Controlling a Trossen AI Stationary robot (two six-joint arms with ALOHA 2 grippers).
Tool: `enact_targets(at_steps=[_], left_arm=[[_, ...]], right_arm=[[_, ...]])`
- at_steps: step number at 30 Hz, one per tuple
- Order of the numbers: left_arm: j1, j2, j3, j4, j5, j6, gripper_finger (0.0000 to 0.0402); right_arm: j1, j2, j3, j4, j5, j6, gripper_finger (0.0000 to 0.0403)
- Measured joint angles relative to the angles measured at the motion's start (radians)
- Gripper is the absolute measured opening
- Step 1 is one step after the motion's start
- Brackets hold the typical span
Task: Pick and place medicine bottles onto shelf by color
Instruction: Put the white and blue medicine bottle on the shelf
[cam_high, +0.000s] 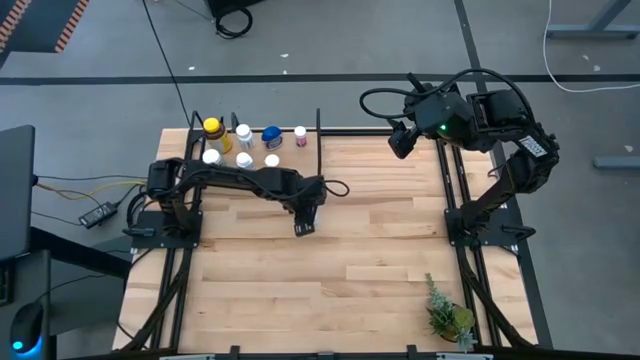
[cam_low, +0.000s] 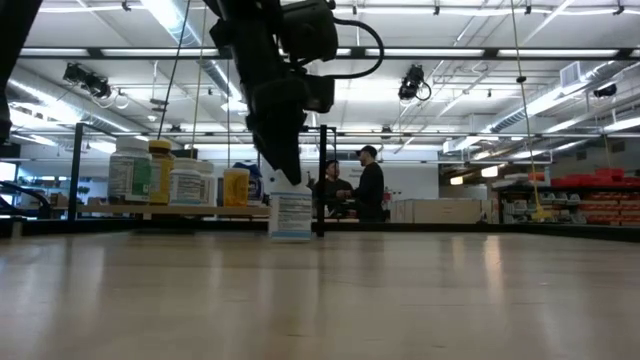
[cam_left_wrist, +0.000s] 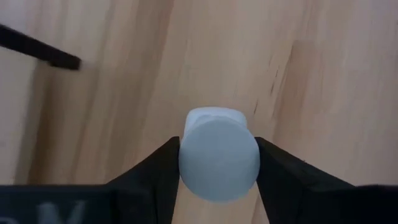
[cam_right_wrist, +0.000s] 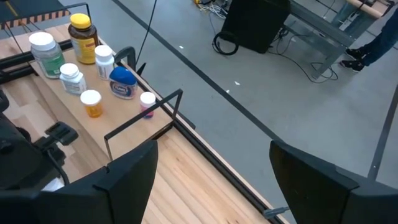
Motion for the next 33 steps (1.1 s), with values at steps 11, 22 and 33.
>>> enact_targets(at_steps=[11, 22, 33], left_arm=[[0.119, -0.145, 0.000, -0.101, -0.028, -0.029, 0.0178], [0.321, -0.187, 0.058, -0.112, -0.035, 0.033, 0.0179], [0.392, -0.143, 0.080, -0.090, -0.039, 0.118, 0.0189]], right_arm=[[0.000, 0.000, 0.000, 0.000, 0.000, 0.002, 0.0316], [0.000, 0.000, 0.000, 0.000, 0.000, 0.016, 0.0316], [-0.012, 0.000, 0.000, 0.000, 0.000, 0.020, 0.0316]])
